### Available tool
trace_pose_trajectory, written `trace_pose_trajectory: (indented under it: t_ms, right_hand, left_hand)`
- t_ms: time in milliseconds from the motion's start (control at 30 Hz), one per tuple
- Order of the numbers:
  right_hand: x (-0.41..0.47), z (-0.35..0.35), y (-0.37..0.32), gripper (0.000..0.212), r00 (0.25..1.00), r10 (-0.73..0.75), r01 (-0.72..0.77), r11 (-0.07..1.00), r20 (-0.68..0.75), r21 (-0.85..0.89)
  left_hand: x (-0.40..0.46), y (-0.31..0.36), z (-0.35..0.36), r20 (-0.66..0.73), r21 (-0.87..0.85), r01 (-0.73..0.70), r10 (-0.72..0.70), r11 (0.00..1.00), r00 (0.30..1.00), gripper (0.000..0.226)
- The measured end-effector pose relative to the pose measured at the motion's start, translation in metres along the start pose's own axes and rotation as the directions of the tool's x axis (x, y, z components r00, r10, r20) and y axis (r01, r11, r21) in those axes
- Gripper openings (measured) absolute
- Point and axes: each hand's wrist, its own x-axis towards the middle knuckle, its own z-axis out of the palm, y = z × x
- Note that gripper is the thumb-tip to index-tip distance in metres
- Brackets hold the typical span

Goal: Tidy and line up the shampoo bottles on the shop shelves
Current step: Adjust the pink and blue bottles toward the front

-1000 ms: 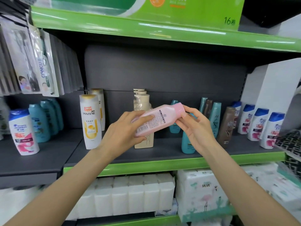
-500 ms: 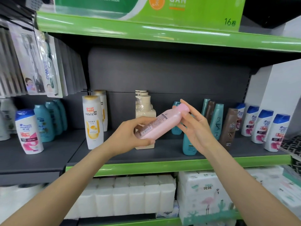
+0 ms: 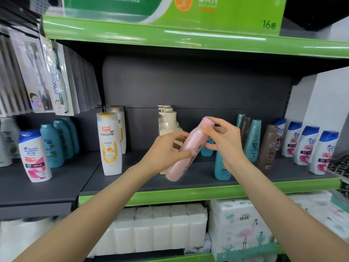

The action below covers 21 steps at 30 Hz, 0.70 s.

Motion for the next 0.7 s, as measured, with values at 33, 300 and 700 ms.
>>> trace_pose_trajectory:
  t_ms: [33, 300, 700]
  right_hand:
    - [0.001, 0.003, 0.0, 0.027, 1.0, -0.007, 0.007, 0.999, -0.013, -0.032]
    - [0.032, -0.012, -0.006, 0.035, 0.99, -0.121, 0.141, 0.913, 0.077, -0.383]
    - [0.128, -0.072, 0.015, 0.033, 0.952, -0.07, 0.187, 0.903, 0.297, -0.388]
  left_hand:
    - [0.003, 0.002, 0.001, -0.049, -0.004, -0.013, 0.013, 1.0, 0.999, 0.043]
    - [0.035, -0.001, 0.022, -0.133, 0.016, -0.022, 0.024, 1.0, 0.991, 0.033]
    - [0.119, -0.019, 0.077, -0.198, 0.04, 0.032, -0.023, 0.999, 0.98, 0.04]
